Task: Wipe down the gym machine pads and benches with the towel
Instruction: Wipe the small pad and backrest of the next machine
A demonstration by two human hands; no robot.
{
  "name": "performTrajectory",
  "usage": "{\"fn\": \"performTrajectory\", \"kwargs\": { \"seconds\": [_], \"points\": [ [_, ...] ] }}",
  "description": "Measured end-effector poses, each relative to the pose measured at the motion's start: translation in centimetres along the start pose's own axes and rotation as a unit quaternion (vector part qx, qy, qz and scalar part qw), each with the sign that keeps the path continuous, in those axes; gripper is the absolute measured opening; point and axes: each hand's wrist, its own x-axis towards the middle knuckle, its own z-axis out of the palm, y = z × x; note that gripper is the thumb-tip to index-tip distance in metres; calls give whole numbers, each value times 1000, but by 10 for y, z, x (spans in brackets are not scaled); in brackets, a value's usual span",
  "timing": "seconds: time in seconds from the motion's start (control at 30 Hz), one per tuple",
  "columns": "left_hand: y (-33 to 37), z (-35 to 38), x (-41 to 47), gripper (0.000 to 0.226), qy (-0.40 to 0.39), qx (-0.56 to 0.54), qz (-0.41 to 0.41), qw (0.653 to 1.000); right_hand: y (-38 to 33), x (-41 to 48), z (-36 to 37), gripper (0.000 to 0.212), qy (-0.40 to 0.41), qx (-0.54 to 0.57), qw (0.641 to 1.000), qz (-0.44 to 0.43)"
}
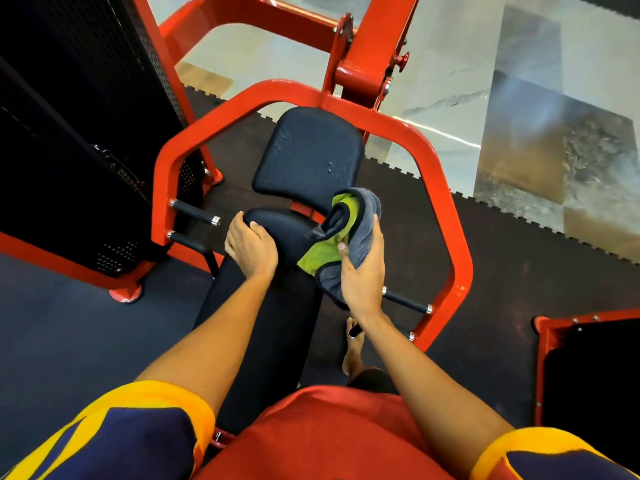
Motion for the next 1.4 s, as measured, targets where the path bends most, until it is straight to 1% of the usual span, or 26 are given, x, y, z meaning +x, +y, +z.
{"fn": "performTrajectory", "kwargs": {
  "seconds": [0.1, 0.23, 0.33, 0.43, 0.53, 0.6, 0.67, 0.7, 0.8, 0.83, 0.9, 1.0, 1.07, 1.17, 1.27, 1.37, 1.4],
  "points": [
    [15, 5, -1, 43, 18, 0, -28, 999, -17, 26, -1, 73, -22, -30, 999, -4],
    [29, 16, 3, 45, 30, -14, -92, 995, -25, 51, 18, 77, -82, -117, 989, -22],
    [35, 22, 7, 44, 28, -25, -123, 992, -28, 70, 32, 80, -68, -159, 985, -25],
    [36, 26, 5, 46, 45, -11, -113, 992, -48, 108, 35, 77, -50, -188, 980, -30],
    [29, 35, 5, 47, 88, 18, -81, 993, -72, 139, 38, 73, -53, -232, 971, -36],
    [28, 41, 5, 51, 129, 34, -60, 989, -76, 145, 40, 73, -42, -261, 963, -58],
    [29, 44, 4, 52, 147, 45, -55, 987, -72, 139, 38, 74, -32, -267, 960, -74],
    [28, 45, 4, 51, 152, 45, -58, 986, -64, 135, 38, 78, -36, -270, 958, -86],
    [27, 46, 4, 47, 165, 48, -54, 984, -32, 113, 33, 105, -59, -287, 944, -152],
    [27, 47, 5, 47, 168, 49, -51, 983, -21, 105, 33, 107, -63, -297, 936, -177],
    [26, 48, 5, 46, 170, 45, -48, 983, -7, 100, 35, 99, -67, -308, 927, -206],
    [27, 45, 2, 49, 164, 51, -49, 984, -12, 113, 37, 83, -74, -282, 936, -196],
    [28, 44, 2, 52, 151, 49, -56, 986, -23, 132, 37, 77, -68, -274, 937, -203],
    [28, 42, 1, 55, 145, 52, -63, 986, -49, 167, 37, 77, -65, -291, 933, -203],
    [26, 42, 2, 56, 140, 53, -73, 986, -75, 197, 38, 76, -102, -314, 926, -183],
    [30, 42, 0, 51, 136, 48, -75, 987, -86, 211, 33, 76, -139, -316, 915, -207],
    [31, 41, 0, 48, 132, 45, -77, 987, -84, 208, 31, 78, -138, -306, 917, -214]
  ]
}}
